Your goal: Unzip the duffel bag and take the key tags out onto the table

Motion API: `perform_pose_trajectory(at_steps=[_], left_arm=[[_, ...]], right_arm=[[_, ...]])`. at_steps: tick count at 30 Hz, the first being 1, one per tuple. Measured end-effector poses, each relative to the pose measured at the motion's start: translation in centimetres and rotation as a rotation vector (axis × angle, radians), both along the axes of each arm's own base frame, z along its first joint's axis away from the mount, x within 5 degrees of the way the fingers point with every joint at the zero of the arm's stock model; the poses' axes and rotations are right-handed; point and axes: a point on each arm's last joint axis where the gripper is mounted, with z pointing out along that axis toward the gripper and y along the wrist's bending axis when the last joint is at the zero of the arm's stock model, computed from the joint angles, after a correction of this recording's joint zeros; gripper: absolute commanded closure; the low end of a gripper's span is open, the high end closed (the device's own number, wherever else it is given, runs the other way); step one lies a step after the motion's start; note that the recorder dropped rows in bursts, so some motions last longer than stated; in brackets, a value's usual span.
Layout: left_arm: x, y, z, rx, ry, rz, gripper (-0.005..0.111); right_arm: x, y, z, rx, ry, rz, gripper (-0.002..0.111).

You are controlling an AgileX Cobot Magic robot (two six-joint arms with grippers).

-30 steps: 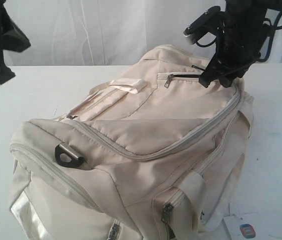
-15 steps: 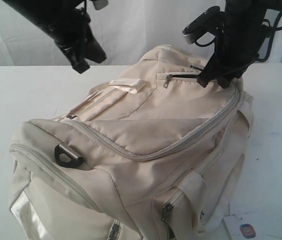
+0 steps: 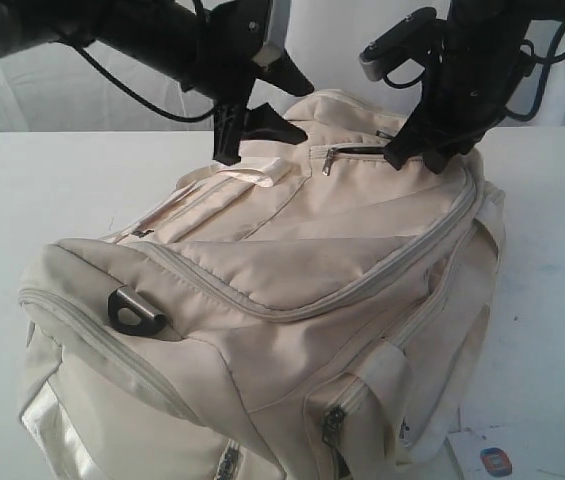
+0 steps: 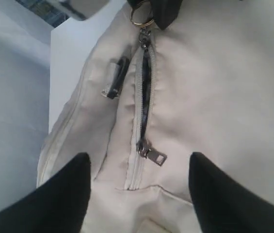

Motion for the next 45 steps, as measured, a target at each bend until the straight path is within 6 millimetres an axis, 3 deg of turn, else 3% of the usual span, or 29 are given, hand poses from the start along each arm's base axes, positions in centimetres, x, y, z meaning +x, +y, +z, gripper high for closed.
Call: perform_pose_trajectory(at_steps=[11, 17, 19, 21, 22, 23, 28, 34, 45], left_arm=[[0.3, -5.5, -3.8, -0.062, -0.077, 0.046, 0.040], [1.0, -6.2, -5.5, -0.055, -0.090, 0.097, 0.042], [1.2, -6.2, -5.3, -0.062, -0.104, 0.119, 0.056], [1.3, -6.2, -5.3, -0.064, -0.111, 0.129, 0.081], [1.3, -6.2, -5.3, -0.064, -0.112, 0.131, 0.099], [1.4, -6.1, -5.3, -0.065, -0.114, 0.134, 0.107], [1.7, -6.2, -5.1, -0.078, -0.132, 0.178, 0.107], [1.7, -6.5, -4.9, -0.092, -0.145, 0.209, 0.107], [2.3, -6.1, -4.7, -0.093, -0.191, 0.264, 0.107]], right_arm=[[-0.8, 0.0, 2.6, 0.092, -0.087, 0.011, 0.107], [-0.8, 0.0, 2.8, 0.096, -0.091, 0.012, 0.107], [-0.8, 0.0, 2.8, 0.096, -0.091, 0.012, 0.107], [-0.8, 0.0, 2.8, 0.096, -0.091, 0.012, 0.107], [-0.8, 0.0, 2.8, 0.096, -0.091, 0.012, 0.107], [-0.8, 0.0, 2.8, 0.094, -0.092, 0.012, 0.107], [-0.8, -0.5, 2.7, 0.056, -0.085, 0.005, 0.107], [-0.7, -2.3, 2.4, 0.057, -0.002, -0.069, 0.107], [-1.0, -3.3, 2.1, 0.041, 0.077, -0.068, 0.107]])
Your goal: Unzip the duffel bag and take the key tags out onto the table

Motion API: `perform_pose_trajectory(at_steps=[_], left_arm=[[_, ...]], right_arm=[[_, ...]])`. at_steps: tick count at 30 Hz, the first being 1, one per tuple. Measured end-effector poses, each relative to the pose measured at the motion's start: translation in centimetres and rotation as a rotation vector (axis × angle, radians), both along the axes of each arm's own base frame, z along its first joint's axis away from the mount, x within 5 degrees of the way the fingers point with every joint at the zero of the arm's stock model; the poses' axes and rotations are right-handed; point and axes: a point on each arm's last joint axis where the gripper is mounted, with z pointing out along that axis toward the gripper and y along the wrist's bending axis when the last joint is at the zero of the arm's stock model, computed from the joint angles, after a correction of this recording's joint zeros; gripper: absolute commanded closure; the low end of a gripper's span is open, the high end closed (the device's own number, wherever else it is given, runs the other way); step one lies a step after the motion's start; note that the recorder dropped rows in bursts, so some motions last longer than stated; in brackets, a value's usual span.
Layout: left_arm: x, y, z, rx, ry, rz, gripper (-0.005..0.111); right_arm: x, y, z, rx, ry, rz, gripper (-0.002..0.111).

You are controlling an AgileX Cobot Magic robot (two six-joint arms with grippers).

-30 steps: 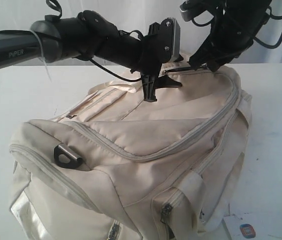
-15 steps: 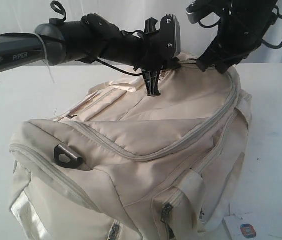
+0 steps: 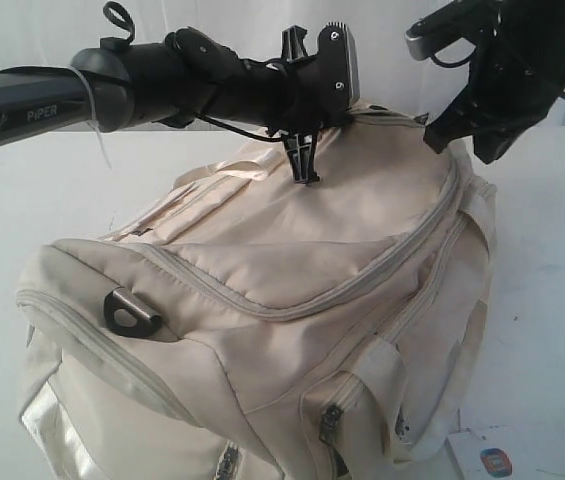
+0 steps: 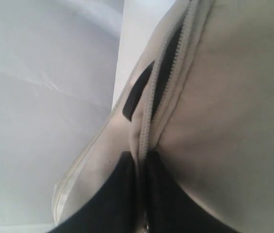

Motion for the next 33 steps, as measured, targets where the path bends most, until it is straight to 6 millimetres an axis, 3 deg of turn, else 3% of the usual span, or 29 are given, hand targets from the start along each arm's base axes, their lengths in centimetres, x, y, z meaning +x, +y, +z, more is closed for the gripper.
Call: perform_pose_trajectory(at_steps=[8, 14, 18, 24, 30, 33], left_arm=[[0.0, 0.0, 0.0, 0.007, -0.008, 0.002, 0.107], [0.0, 0.0, 0.0, 0.010, -0.006, -0.003, 0.107], [0.0, 0.1, -0.1, 0.013, 0.002, -0.011, 0.107], [0.0, 0.2, -0.1, 0.015, 0.010, -0.019, 0.107], [0.0, 0.2, -0.2, 0.015, 0.011, -0.021, 0.107], [0.0, 0.2, -0.2, 0.015, 0.011, -0.021, 0.107]], right_arm=[[-0.6, -0.3, 1.5, 0.019, -0.042, 0.018, 0.107], [1.0, 0.0, 2.7, 0.120, -0.244, 0.052, 0.108], [2.1, -1.2, 3.2, 0.265, -0.287, 0.083, 0.108], [2.8, -3.9, 1.4, 0.479, -0.127, 0.391, 0.107], [3.6, -4.3, 0.7, 0.464, -0.192, 0.571, 0.082], [4.0, -4.2, 0.3, 0.444, -0.221, 0.622, 0.079]])
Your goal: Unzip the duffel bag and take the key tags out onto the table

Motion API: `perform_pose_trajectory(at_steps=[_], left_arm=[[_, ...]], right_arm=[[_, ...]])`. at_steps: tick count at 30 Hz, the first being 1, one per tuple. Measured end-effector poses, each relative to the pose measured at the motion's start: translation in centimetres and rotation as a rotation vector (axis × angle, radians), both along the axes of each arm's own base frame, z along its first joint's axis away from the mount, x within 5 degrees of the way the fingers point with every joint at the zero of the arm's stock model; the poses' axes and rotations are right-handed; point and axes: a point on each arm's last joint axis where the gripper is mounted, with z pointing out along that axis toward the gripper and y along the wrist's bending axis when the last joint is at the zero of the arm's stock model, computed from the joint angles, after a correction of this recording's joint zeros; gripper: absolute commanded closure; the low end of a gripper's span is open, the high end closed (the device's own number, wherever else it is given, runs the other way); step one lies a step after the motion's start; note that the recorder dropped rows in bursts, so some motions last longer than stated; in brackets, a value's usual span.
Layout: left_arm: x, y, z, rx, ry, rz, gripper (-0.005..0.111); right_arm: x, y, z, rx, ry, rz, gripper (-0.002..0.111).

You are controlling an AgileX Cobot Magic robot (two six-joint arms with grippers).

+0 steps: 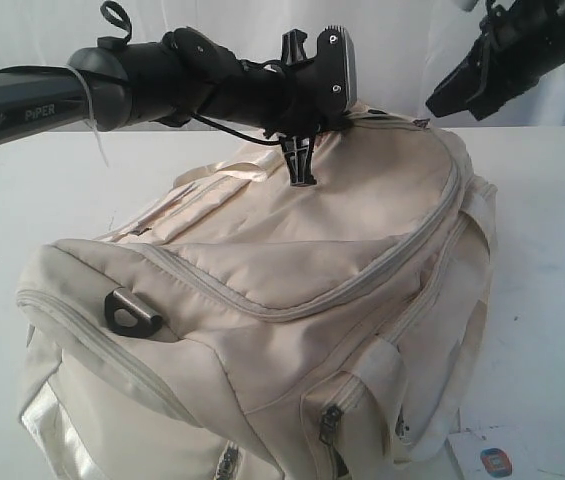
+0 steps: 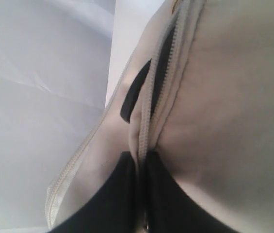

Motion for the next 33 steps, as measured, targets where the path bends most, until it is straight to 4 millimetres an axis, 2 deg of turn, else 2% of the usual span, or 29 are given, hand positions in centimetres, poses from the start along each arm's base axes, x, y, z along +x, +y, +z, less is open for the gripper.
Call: perform_pose_trajectory(at_steps=[9, 19, 24, 27, 31, 33], left_arm=[[0.0, 0.0, 0.0, 0.000, 0.000, 0.000, 0.107], [0.0, 0.0, 0.0, 0.002, 0.002, -0.003, 0.107], [0.0, 0.0, 0.0, 0.002, 0.003, -0.004, 0.107], [-0.1, 0.0, 0.0, 0.002, 0.004, -0.006, 0.107], [-0.1, 0.0, 0.0, 0.002, 0.004, -0.006, 0.107], [0.0, 0.0, 0.0, 0.002, 0.003, -0.003, 0.107]], right_arm=[[1.3, 0.1, -2.7, -0.055, -0.030, 0.099, 0.079], [1.5, 0.7, -4.2, -0.106, -0.072, 0.258, 0.061], [1.7, 0.9, -5.1, -0.133, -0.107, 0.339, 0.061], [1.6, 1.3, -5.1, -0.139, -0.122, 0.371, 0.071], [1.5, 2.0, -5.3, -0.143, -0.124, 0.393, 0.099], [1.5, 2.0, -5.4, -0.141, -0.115, 0.387, 0.108]])
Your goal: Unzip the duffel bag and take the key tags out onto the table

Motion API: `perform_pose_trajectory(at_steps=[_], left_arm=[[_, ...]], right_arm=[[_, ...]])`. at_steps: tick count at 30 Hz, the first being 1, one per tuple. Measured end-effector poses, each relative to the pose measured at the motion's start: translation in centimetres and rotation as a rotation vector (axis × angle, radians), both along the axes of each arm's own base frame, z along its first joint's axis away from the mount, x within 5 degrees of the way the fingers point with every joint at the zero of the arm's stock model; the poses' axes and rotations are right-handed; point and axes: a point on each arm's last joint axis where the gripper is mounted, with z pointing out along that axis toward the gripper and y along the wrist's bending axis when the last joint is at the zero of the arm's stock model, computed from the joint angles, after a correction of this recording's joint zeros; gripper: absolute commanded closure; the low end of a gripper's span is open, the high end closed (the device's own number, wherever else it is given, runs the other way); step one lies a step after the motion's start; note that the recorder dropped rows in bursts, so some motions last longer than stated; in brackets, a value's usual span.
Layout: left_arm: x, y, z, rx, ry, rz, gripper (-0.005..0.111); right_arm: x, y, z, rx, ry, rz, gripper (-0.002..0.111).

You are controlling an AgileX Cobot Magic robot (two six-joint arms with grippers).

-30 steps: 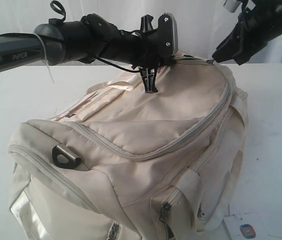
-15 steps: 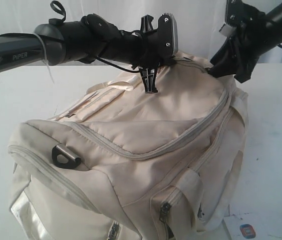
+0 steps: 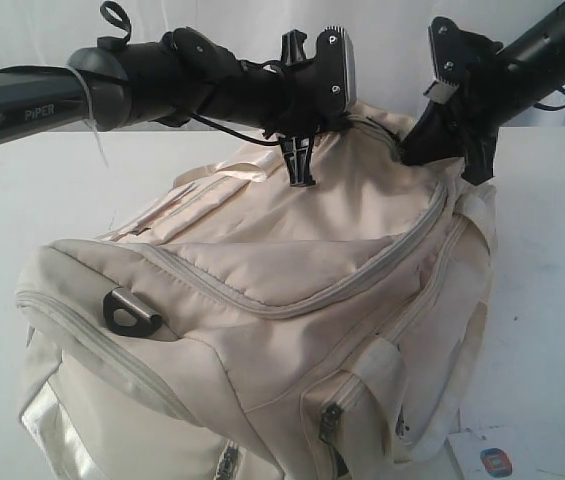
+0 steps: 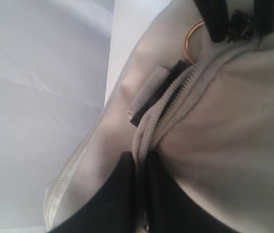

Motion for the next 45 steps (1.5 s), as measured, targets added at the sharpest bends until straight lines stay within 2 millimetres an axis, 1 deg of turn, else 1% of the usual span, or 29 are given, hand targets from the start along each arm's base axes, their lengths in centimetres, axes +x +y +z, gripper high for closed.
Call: perform_pose_trajectory(at_steps=[3, 6, 11, 19, 22, 28, 32, 38, 41, 44, 45], left_arm=[[0.0, 0.0, 0.0, 0.000, 0.000, 0.000, 0.107], [0.0, 0.0, 0.0, 0.001, 0.002, -0.003, 0.107], [-0.1, 0.0, 0.0, 0.002, 0.006, -0.009, 0.107], [-0.3, -0.3, 0.0, -0.003, 0.015, -0.012, 0.107], [-0.2, -0.4, 0.0, -0.024, 0.024, 0.017, 0.107], [-0.1, -0.4, 0.0, -0.029, 0.017, 0.040, 0.107], [0.2, -0.4, 0.1, -0.039, -0.008, 0.082, 0.107], [0.3, -0.4, 0.2, -0.044, -0.016, 0.095, 0.107], [0.3, -0.4, 0.2, -0.047, -0.018, 0.101, 0.107], [0.4, -0.3, 0.3, -0.051, -0.019, 0.109, 0.107], [0.4, -0.3, 0.3, -0.059, -0.009, 0.114, 0.107]], right_arm=[[0.0, 0.0, -0.1, -0.006, 0.030, -0.043, 0.108], [0.0, -0.3, 0.0, -0.033, 0.062, -0.127, 0.108], [-0.5, -0.7, 1.1, -0.056, 0.113, -0.270, 0.108], [-1.7, -1.0, 2.8, -0.054, 0.177, -0.348, 0.108], [-2.0, -1.1, 2.8, -0.068, 0.220, -0.392, 0.108], [-2.0, -1.1, 2.8, -0.039, 0.286, -0.497, 0.108], [-2.2, -1.5, 2.6, -0.077, 0.326, -0.567, 0.108], [-2.8, -1.7, 4.1, -0.043, 0.350, -0.664, 0.108], [-3.4, -1.8, 5.3, -0.007, 0.359, -0.726, 0.108], [-3.9, -1.8, 5.8, 0.012, 0.368, -0.749, 0.108], [-4.3, -1.9, 5.7, 0.012, 0.377, -0.754, 0.108]])
